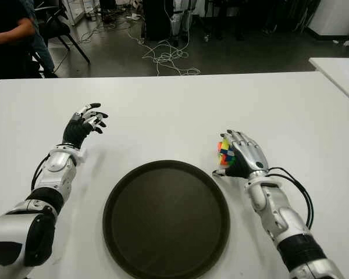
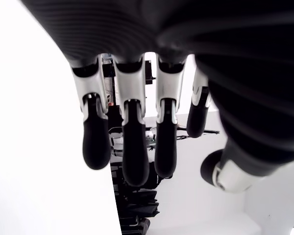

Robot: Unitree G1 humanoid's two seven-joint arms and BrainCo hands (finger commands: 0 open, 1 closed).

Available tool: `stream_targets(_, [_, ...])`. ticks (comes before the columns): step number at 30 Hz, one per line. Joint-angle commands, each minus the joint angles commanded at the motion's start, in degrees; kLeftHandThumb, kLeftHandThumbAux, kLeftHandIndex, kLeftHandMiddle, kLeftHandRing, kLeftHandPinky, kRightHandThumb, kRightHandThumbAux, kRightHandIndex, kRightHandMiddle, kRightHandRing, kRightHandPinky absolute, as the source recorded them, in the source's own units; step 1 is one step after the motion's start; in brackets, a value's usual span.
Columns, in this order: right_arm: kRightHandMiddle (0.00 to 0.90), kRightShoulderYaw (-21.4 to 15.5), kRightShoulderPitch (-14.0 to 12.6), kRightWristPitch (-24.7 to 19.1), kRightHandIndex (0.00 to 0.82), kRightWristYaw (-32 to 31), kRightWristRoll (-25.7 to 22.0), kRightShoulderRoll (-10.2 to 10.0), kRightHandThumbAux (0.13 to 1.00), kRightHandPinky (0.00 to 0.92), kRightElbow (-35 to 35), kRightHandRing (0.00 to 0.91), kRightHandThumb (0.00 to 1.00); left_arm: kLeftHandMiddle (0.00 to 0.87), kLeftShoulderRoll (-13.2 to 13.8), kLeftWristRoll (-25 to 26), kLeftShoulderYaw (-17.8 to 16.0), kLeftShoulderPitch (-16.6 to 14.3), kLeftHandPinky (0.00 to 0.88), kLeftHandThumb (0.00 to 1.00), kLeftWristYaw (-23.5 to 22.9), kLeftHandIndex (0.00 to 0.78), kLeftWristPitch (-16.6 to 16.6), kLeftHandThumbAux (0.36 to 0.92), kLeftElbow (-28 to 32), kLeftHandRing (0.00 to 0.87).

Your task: Pick up the Rubik's Cube and put it in the plate

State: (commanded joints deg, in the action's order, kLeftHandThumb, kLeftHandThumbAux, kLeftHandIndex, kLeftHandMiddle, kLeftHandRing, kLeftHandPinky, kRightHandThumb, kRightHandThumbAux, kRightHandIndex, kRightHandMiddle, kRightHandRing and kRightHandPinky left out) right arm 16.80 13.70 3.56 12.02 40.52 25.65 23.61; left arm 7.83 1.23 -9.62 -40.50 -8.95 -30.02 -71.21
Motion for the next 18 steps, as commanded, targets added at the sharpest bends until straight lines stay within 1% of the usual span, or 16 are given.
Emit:
stream_targets(6, [0.036, 0.3, 0.3, 0.5, 0.031, 0.0, 0.1, 0.1, 0.791, 0.075, 0.2, 0.052, 0.0, 0.427, 0.0, 0.1, 0.0, 0.1, 0.556, 0.145, 0.0, 0.232, -0.1, 0.644, 0.1, 0.5])
stream_targets(10, [0.043, 0.5, 0.6, 0.7, 0.035, 0.5, 0.1, 0.0, 0.775, 0.077, 0.8, 0.059, 0.0, 0.442, 0.0, 0.4, -0.3, 0.1, 0.569, 0.147, -0.2, 0.244, -0.1, 0.644, 0.2, 0.509])
stream_targets(15, [0.049, 0.6, 1.0, 0.9, 0.045, 1.4, 0.1, -0.3, 0.758, 0.104, 2.1, 0.075, 0.0, 0.446, 0.0, 0.5, -0.4, 0.2, 0.568, 0.139, -0.1, 0.24, -0.2, 0.646, 0.3, 0.51])
stream_targets(18, [0.061, 0.6, 1.3, 1.1, 0.056, 2.0, -0.1, -0.4, 0.759, 0.135, 2.9, 0.095, 0.0, 0.437, 0.0, 0.5, -0.4, 0.2, 0.563, 0.134, -0.2, 0.235, -0.3, 0.64, 0.3, 0.506])
